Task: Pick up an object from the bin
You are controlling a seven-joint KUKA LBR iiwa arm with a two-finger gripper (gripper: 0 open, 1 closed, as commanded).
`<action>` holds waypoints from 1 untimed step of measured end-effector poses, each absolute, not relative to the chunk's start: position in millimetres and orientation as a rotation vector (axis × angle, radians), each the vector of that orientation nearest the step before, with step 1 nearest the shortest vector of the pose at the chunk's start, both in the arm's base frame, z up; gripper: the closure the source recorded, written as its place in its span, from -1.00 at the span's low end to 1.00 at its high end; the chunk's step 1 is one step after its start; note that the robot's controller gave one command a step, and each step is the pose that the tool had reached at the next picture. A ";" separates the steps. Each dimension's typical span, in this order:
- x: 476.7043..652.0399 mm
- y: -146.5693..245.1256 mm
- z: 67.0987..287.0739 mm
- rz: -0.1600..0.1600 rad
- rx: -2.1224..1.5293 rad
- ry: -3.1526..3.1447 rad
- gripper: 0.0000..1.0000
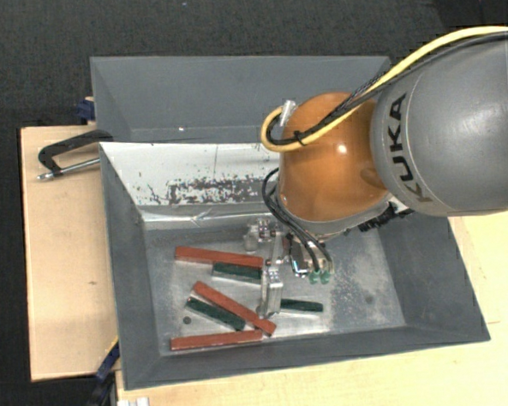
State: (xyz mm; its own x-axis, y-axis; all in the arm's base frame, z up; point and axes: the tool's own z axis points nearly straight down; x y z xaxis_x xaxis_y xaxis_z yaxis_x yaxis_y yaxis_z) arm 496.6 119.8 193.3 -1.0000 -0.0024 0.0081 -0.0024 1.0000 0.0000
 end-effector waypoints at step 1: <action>498.5 119.2 197.4 -0.002 0.001 -3.142 -1.00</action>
Offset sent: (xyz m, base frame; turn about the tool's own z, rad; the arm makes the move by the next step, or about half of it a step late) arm 0.0184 -0.0241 -0.1233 -0.1355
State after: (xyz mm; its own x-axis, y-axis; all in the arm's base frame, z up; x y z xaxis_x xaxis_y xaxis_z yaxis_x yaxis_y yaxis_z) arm 498.5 119.2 197.4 -1.0000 -0.0007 -0.0005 -0.0007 1.0000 0.0014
